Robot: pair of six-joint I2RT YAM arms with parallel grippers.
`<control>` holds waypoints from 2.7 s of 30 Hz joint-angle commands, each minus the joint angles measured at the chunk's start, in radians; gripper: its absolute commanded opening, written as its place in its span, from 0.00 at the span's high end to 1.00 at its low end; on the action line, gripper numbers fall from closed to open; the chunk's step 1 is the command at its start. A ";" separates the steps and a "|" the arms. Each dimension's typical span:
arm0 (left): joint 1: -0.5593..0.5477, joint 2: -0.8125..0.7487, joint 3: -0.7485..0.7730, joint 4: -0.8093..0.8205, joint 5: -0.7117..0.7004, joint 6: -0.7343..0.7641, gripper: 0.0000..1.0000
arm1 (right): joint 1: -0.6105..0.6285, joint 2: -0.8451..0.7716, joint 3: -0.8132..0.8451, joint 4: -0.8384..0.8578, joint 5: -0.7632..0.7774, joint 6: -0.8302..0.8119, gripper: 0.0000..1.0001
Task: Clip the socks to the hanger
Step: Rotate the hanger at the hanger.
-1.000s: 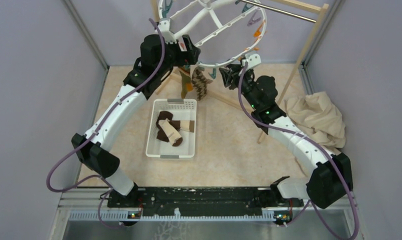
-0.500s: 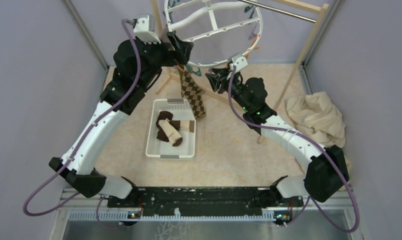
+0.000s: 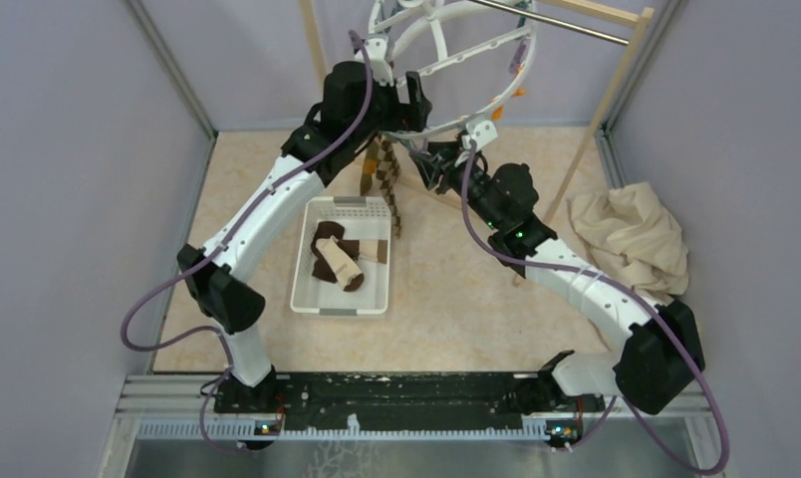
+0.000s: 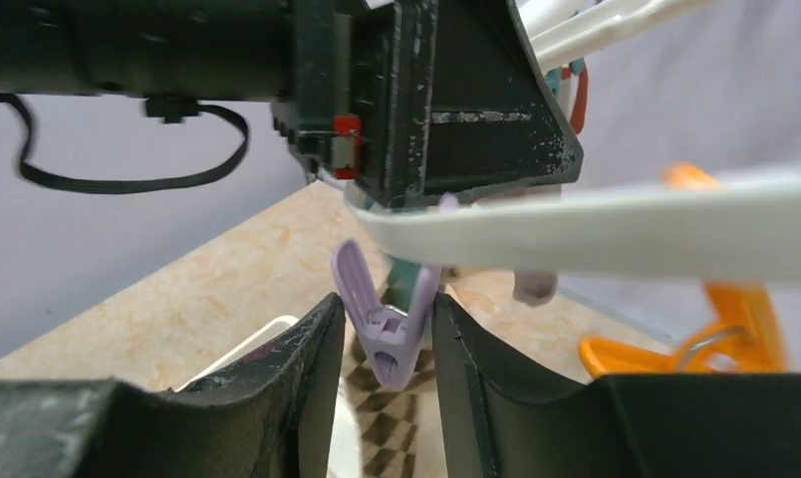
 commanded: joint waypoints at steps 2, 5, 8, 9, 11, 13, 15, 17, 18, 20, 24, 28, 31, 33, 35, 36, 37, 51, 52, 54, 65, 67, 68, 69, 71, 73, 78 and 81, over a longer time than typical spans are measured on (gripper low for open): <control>0.028 0.029 0.057 -0.069 0.028 -0.001 0.01 | 0.006 -0.123 -0.036 0.041 0.027 -0.018 0.62; 0.029 0.026 0.045 -0.059 0.039 -0.008 0.01 | 0.007 -0.141 -0.038 0.018 0.051 -0.052 0.62; 0.031 0.025 0.045 -0.057 0.041 -0.009 0.01 | 0.005 -0.146 -0.037 0.008 0.076 -0.057 0.62; 0.032 0.024 0.044 -0.057 0.042 -0.009 0.01 | 0.004 -0.147 -0.038 0.006 0.079 -0.072 0.62; 0.032 0.020 0.043 -0.058 0.040 -0.006 0.01 | 0.004 -0.148 -0.039 0.002 0.085 -0.091 0.62; 0.032 0.017 0.042 -0.060 0.039 -0.003 0.01 | 0.001 -0.151 -0.044 -0.007 0.090 -0.097 0.61; 0.032 0.013 0.040 -0.060 0.039 -0.001 0.01 | -0.007 -0.155 -0.054 -0.011 0.086 -0.100 0.61; 0.031 0.012 0.036 -0.058 0.038 0.001 0.01 | -0.009 -0.160 -0.061 -0.020 0.073 -0.120 0.61; 0.031 0.012 0.035 -0.057 0.038 0.002 0.01 | -0.009 -0.165 -0.065 -0.024 0.074 -0.127 0.60; 0.031 0.014 0.033 -0.058 0.038 0.004 0.01 | -0.018 -0.172 -0.073 -0.033 0.082 -0.128 0.60; 0.031 0.014 0.029 -0.056 0.042 0.004 0.01 | -0.051 -0.200 -0.105 -0.031 0.087 -0.114 0.60; 0.033 0.009 0.022 -0.052 0.045 0.004 0.01 | -0.093 -0.208 -0.126 -0.048 0.109 -0.136 0.54; 0.032 0.006 0.016 -0.049 0.052 0.002 0.01 | -0.132 -0.208 -0.146 -0.038 0.126 -0.140 0.49; 0.033 0.005 0.015 -0.047 0.059 0.000 0.01 | -0.144 -0.201 -0.152 -0.031 0.118 -0.143 0.47; 0.033 0.003 0.015 -0.045 0.064 -0.001 0.01 | -0.146 -0.188 -0.147 -0.033 0.086 -0.147 0.45; 0.032 0.002 0.015 -0.046 0.065 -0.001 0.01 | -0.146 -0.181 -0.145 -0.036 0.063 -0.150 0.43; 0.032 0.000 0.015 -0.046 0.066 -0.001 0.01 | -0.146 -0.174 -0.146 -0.028 0.041 -0.156 0.42; 0.032 -0.022 0.003 -0.042 0.075 0.004 0.01 | -0.228 -0.124 -0.206 0.178 -0.451 -0.070 0.41; 0.033 -0.024 -0.001 -0.039 0.078 0.002 0.01 | -0.241 -0.119 -0.218 0.215 -0.487 -0.069 0.41; 0.033 -0.029 -0.006 -0.036 0.080 0.001 0.01 | -0.269 -0.104 -0.243 0.306 -0.546 -0.016 0.41; 0.033 -0.040 -0.015 -0.031 0.086 0.002 0.01 | -0.295 0.013 -0.239 0.534 -0.667 0.084 0.44; 0.032 -0.041 -0.019 -0.029 0.086 0.002 0.01 | -0.294 0.030 -0.232 0.576 -0.664 0.097 0.44; 0.032 -0.041 -0.020 -0.028 0.086 0.002 0.01 | -0.294 0.040 -0.231 0.603 -0.664 0.104 0.44; 0.032 -0.041 -0.020 -0.028 0.086 0.002 0.01 | -0.294 0.047 -0.227 0.624 -0.666 0.107 0.44; 0.033 -0.041 -0.020 -0.027 0.086 0.003 0.01 | -0.294 0.058 -0.212 0.638 -0.671 0.107 0.44; 0.031 -0.039 -0.020 -0.027 0.087 0.002 0.01 | -0.294 0.065 -0.183 0.615 -0.668 0.097 0.44; 0.033 -0.043 -0.023 -0.026 0.092 0.001 0.01 | -0.294 0.074 -0.145 0.541 -0.619 0.046 0.44; 0.031 -0.043 -0.025 -0.025 0.095 0.002 0.01 | -0.295 0.081 -0.140 0.537 -0.581 0.033 0.44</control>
